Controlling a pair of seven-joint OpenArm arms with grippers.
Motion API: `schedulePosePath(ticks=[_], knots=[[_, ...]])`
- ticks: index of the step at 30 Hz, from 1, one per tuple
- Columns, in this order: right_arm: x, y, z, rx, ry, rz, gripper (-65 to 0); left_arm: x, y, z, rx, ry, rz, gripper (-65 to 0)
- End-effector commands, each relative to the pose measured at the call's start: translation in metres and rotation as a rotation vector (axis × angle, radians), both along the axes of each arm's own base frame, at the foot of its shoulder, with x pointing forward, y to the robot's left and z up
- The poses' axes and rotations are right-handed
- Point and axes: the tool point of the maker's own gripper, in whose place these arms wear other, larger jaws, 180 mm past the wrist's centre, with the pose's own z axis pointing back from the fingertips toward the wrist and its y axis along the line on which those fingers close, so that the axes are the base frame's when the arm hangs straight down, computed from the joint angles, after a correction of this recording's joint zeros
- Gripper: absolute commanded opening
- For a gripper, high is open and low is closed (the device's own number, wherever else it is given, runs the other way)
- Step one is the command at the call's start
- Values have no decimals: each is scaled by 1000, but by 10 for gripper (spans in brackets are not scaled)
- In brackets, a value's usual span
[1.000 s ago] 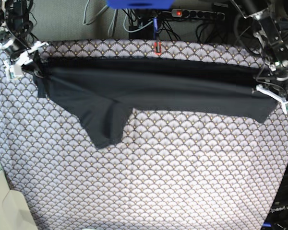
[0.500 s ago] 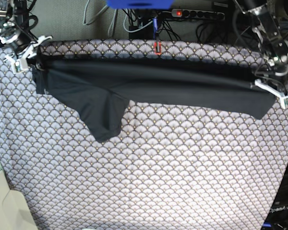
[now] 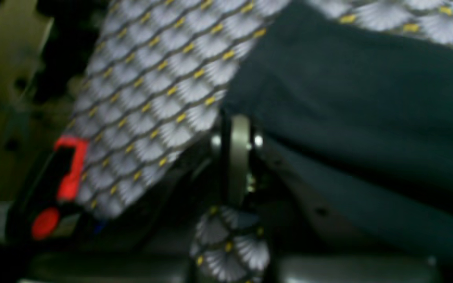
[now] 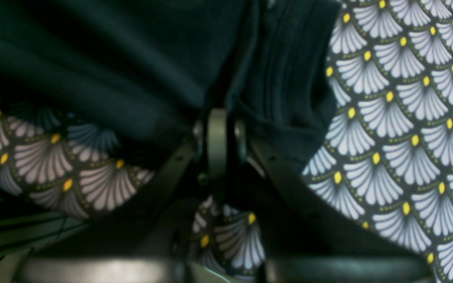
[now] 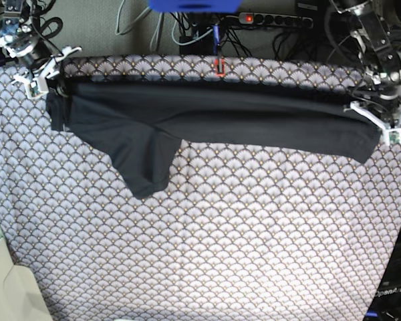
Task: Fold the T-shirt properly
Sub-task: 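Lower the fold and open both grippers to release it, then move the right gripper down to the loose sleeve flap and grasp it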
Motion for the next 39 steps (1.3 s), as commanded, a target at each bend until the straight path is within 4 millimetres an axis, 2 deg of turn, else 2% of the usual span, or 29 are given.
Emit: schedulePosePath(ticks=[1, 4, 7, 11, 15, 17, 19, 23, 26, 28, 31, 33, 34, 37, 39], knots=[[6, -5, 9, -15, -32, 2, -650, 5, 3, 11, 19, -36, -6, -579], [6, -5, 9, -15, -32, 2, -622, 3, 4, 12, 17, -41, 1, -478], [6, -5, 9, -14, -33, 1, -536, 3, 4, 12, 14, -43, 1, -417], [9, -7, 14, 5, -53, -12, -426, 4, 3, 13, 16, -46, -2, -414], [15, -36, 35, 28, -121, -117, -364, 5, -4, 11, 4, -31, -62, -414], [27, -55, 52, 30, -187, -180, -347, 2, -5, 9, -13, -31, -59, -414], [29, -76, 61, 2, -210, -236, -335, -3, -3, 8, -27, -34, -45, -414], [29, -96, 70, -19, -235, -303, -335, -5, -3, 8, -34, -31, -56, -414], [33, -103, 77, -22, -261, -328, -335, -6, -3, 7, -34, -29, -56, -413], [33, -105, 79, -21, -272, -339, -335, -8, -3, 6, -35, -26, -54, -412], [53, -101, 101, -29, -346, -321, -335, -15, 2, 4, -44, -26, -22, -410], [65, -96, 114, -28, -390, -309, -335, -21, 5, 3, -54, -31, 11, -359], [72, -87, 118, -17, -409, -297, -335, -22, 7, 4, -55, -36, 21, -318], [90, -66, 109, -65, -325, -236, -335, -23, 7, 3, -60, -37, 24, -219], [104, -52, 96, -98, -237, -196, -335, -21, 6, 3, -62, -39, 23, -215]])
